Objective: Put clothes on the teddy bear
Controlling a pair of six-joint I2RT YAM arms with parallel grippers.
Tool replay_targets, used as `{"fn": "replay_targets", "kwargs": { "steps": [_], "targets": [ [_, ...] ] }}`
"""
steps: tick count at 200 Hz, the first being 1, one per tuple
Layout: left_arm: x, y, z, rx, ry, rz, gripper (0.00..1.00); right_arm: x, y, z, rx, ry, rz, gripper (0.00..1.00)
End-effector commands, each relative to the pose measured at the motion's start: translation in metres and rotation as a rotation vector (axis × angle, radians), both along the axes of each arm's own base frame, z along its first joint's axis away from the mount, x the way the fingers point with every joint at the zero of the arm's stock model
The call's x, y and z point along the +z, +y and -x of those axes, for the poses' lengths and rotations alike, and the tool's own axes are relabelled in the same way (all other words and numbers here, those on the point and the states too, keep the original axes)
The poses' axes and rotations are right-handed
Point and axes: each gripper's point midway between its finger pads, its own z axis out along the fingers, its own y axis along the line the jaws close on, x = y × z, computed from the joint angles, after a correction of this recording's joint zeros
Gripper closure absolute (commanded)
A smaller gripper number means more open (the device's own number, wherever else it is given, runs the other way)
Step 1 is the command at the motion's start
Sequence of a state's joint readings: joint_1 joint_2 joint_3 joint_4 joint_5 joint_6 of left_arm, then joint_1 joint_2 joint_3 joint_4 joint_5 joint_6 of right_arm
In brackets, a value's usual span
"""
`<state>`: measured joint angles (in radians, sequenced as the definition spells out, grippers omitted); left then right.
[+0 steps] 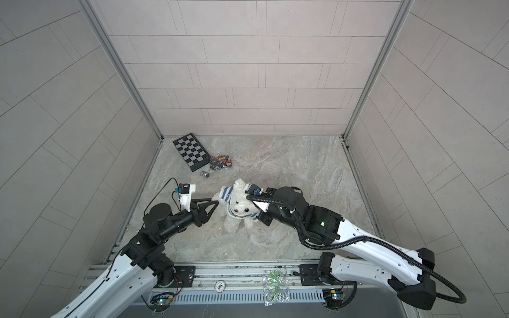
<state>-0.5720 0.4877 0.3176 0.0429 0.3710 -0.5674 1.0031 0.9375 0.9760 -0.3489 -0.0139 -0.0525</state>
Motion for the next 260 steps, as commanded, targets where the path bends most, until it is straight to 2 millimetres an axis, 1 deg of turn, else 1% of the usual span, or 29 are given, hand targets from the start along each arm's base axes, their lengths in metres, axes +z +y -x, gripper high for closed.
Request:
{"fn": "replay_targets", "kwargs": {
  "steps": [1,25,52,65,86,109,137,149,179,185,196,220,242,260],
  "targets": [
    [0.031,-0.017,0.012,-0.087,-0.073,0.147,0.47,0.024,0.004,0.0,0.011,0.063,-0.135,1.0],
    [0.015,-0.031,0.013,-0.121,-0.02,0.123,0.48,0.02,0.005,-0.003,0.012,0.074,-0.135,1.0],
    [0.005,-0.04,0.004,-0.108,0.027,0.142,0.47,0.02,0.008,0.0,0.037,0.076,-0.151,1.0],
    [0.005,-0.044,0.0,-0.11,0.035,0.151,0.48,0.019,0.008,0.001,0.042,0.074,-0.153,1.0],
    [0.011,-0.049,-0.003,-0.113,0.019,0.171,0.5,0.02,0.006,0.003,0.048,0.062,-0.154,1.0],
    [0.011,-0.054,-0.004,-0.123,0.022,0.166,0.52,0.022,0.005,0.005,0.058,0.048,-0.163,1.0],
    [0.014,-0.06,-0.004,-0.141,0.021,0.167,0.64,0.02,0.005,0.005,0.059,0.041,-0.164,1.0],
    [0.011,-0.062,-0.005,-0.141,0.03,0.149,0.71,0.021,0.004,0.004,0.053,0.037,-0.164,1.0],
    [0.003,-0.056,-0.01,-0.098,0.048,0.127,0.93,0.021,-0.003,0.001,0.025,0.021,-0.161,1.0],
    [0.002,-0.055,-0.011,-0.084,0.052,0.125,0.96,0.022,-0.005,0.0,0.015,0.015,-0.163,1.0],
    [-0.006,-0.051,-0.014,-0.054,0.07,0.1,1.0,0.019,-0.01,-0.004,-0.019,0.011,-0.156,1.0],
    [-0.035,-0.036,-0.026,0.048,0.149,-0.004,1.0,0.017,-0.024,-0.013,-0.094,0.02,-0.177,1.0],
    [-0.06,-0.021,-0.036,0.118,0.229,-0.038,1.0,0.018,-0.036,-0.019,-0.156,0.03,-0.217,1.0],
    [-0.077,-0.013,-0.04,0.152,0.267,-0.075,1.0,0.018,-0.045,-0.024,-0.208,0.031,-0.247,1.0]
  ]
}}
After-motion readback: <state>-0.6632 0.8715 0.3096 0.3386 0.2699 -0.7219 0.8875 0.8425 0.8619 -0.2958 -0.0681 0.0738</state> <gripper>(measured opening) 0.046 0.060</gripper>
